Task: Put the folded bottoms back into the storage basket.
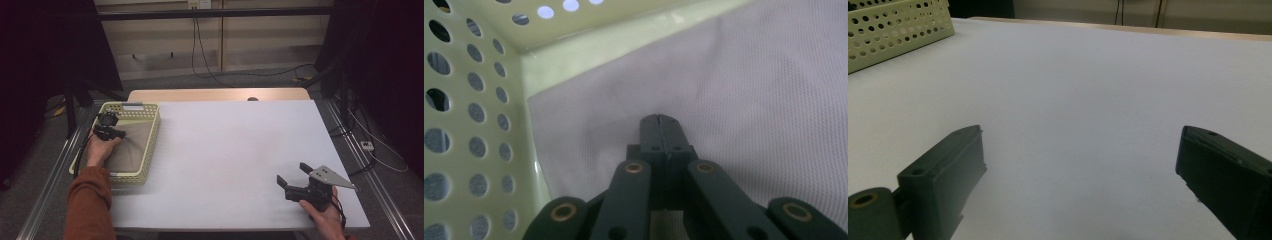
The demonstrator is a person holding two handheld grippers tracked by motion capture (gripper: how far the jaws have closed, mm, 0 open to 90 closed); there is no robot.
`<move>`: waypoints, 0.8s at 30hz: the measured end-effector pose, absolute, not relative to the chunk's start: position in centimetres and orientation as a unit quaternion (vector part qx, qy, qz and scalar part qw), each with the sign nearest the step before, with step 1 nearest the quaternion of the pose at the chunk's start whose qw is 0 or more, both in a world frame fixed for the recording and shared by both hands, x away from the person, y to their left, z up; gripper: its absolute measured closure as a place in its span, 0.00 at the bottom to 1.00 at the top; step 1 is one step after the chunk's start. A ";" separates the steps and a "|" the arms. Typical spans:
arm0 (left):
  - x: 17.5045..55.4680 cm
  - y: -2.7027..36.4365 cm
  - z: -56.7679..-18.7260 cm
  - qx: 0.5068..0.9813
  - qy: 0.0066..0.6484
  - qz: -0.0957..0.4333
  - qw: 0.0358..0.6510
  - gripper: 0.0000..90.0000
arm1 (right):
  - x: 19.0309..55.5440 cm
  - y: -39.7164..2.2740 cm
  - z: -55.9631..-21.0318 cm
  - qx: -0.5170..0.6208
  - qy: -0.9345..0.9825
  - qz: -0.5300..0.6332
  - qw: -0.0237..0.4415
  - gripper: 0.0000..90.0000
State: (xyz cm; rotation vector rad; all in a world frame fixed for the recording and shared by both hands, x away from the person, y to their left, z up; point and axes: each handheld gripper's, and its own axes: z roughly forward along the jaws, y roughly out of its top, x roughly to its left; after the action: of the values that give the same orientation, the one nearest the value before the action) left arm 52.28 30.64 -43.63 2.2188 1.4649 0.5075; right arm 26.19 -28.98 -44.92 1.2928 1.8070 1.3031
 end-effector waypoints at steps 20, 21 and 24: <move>51.8 30.6 -42.2 0.783 0.529 0.186 0.269 0.87 | 26.1 -29.2 -44.8 0.481 0.672 0.489 0.280 0.06; 51.8 30.4 -42.1 0.789 0.521 0.191 0.263 0.83 | 26.1 -29.2 -44.8 0.480 0.672 0.488 0.281 0.05; 51.5 30.4 -41.5 0.783 0.520 0.197 0.278 0.79 | 26.1 -29.3 -44.8 0.483 0.670 0.490 0.281 0.05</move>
State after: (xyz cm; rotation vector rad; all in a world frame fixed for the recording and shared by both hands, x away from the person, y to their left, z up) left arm 51.48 30.36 -41.50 2.1022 1.3970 0.5291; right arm 26.09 -29.26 -44.78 1.2939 1.7949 1.3123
